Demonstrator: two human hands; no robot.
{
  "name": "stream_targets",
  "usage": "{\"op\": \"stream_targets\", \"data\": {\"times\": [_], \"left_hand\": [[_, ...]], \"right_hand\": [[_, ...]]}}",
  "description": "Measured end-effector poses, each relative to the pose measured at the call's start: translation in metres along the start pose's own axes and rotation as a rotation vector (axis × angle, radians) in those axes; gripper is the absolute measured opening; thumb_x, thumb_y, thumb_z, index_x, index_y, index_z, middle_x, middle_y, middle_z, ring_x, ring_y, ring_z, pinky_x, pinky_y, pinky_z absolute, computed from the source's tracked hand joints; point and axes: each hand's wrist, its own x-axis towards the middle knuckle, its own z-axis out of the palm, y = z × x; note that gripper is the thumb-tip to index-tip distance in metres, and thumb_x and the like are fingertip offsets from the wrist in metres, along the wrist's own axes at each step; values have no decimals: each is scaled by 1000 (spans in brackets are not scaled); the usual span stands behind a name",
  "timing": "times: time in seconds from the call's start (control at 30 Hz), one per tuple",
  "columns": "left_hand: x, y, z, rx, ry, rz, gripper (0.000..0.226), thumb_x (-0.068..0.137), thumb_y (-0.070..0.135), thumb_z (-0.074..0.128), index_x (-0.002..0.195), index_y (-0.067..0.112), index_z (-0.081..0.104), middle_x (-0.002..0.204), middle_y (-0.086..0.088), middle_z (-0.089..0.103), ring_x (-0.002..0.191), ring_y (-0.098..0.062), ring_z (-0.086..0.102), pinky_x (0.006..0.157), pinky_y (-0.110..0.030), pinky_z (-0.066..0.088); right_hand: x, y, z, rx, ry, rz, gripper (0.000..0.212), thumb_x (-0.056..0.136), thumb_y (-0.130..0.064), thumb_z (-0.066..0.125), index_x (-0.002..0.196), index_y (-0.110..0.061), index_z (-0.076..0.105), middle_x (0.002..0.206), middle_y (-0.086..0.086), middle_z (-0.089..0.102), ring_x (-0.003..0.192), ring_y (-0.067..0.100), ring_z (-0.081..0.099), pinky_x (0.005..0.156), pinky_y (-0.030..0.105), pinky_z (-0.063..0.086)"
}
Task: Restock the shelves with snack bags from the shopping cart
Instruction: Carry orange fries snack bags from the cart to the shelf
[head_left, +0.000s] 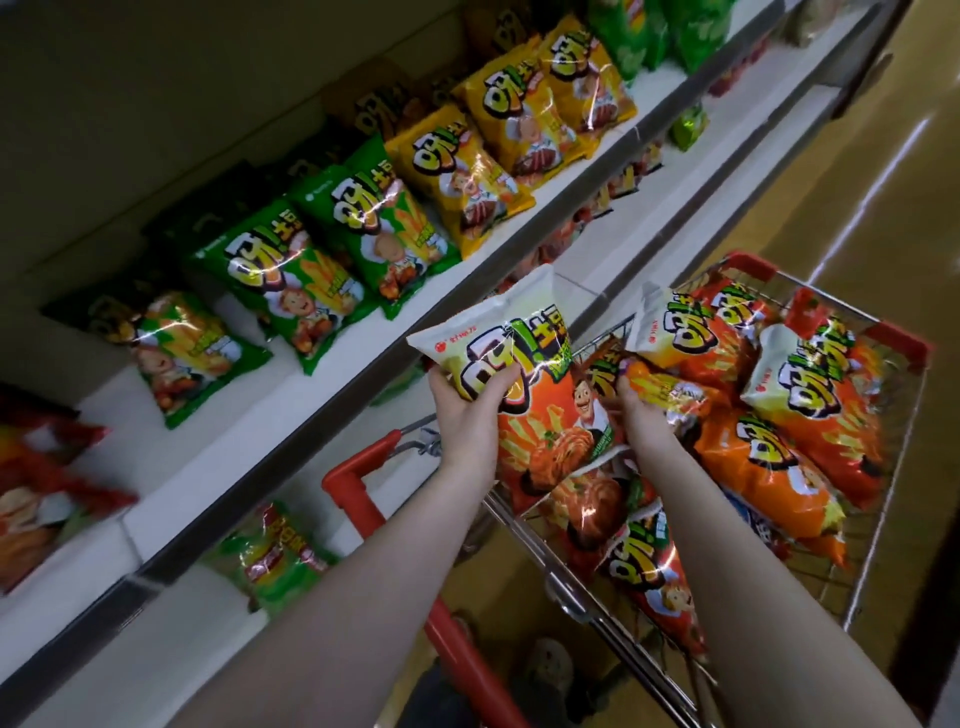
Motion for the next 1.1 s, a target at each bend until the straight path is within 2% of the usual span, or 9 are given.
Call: {"op": "stream_targets", "data": {"times": [0.1,0.23,0.37,0.47,0.6,0.8,0.93,1.03,1.1], "left_hand": [[-3,1,-1,17,-12,18,57,82,18,73,123,31,35,107,9,60,96,-10,62,77,-29,50],[-7,-1,0,-34,39,27,51,84,14,70,120,30,38,108,5,63,97,-14,64,73,-28,51],[-9,1,-3,-88,74,10,66,80,22,74,134,27,35,122,-2,61,104,-18,64,83,-37,53],[-9,8,-5,-144,114,-26,81,79,30,73,146,29,26,127,-4,60,106,-21,63,97,-48,48],[-9,13,-3,-126,81,-73,66,87,27,65,142,27,28,113,-4,64,93,-19,65,82,-40,52],[-21,13,4,-92,5,-107,63,86,25,66,141,22,35,109,-6,65,92,-22,66,77,-37,53],[-29,16,13,-46,-103,-86,67,84,25,68,143,22,36,119,-9,64,95,-22,66,73,-34,53],[-32,20,18,-32,-160,-68,69,82,25,70,143,22,36,123,-10,63,100,-25,66,77,-35,54],[-33,25,17,-40,-187,-70,72,81,27,71,144,23,35,125,-9,62,103,-25,65,78,-35,54]], "right_hand": [[8,4,-1,-21,-33,34,59,95,-55,36,114,-5,61,99,14,64,89,26,57,89,37,42],[9,14,-2,203,-84,104,50,96,-55,32,92,-15,63,105,12,64,97,28,58,96,40,43],[8,27,-2,145,-84,81,47,95,-43,45,128,-10,54,126,16,57,111,34,57,101,48,44],[-3,27,-3,62,-133,10,34,96,-35,46,109,-6,60,113,20,64,101,37,62,93,43,49],[-14,31,-2,-140,-143,-132,22,94,-16,50,92,2,62,93,27,64,86,36,61,80,44,50],[-32,41,-22,-88,-21,-201,57,91,-21,60,142,-6,38,135,16,52,124,33,49,104,41,40],[-49,34,-46,27,129,-262,87,72,-57,72,138,-9,42,128,9,56,118,28,54,99,38,45],[-62,26,-57,96,223,-342,73,79,-48,71,136,-13,42,108,-4,56,93,14,58,86,31,47],[-68,17,-59,103,284,-386,73,81,-47,68,139,-16,38,115,0,55,97,16,56,91,34,48]]}}
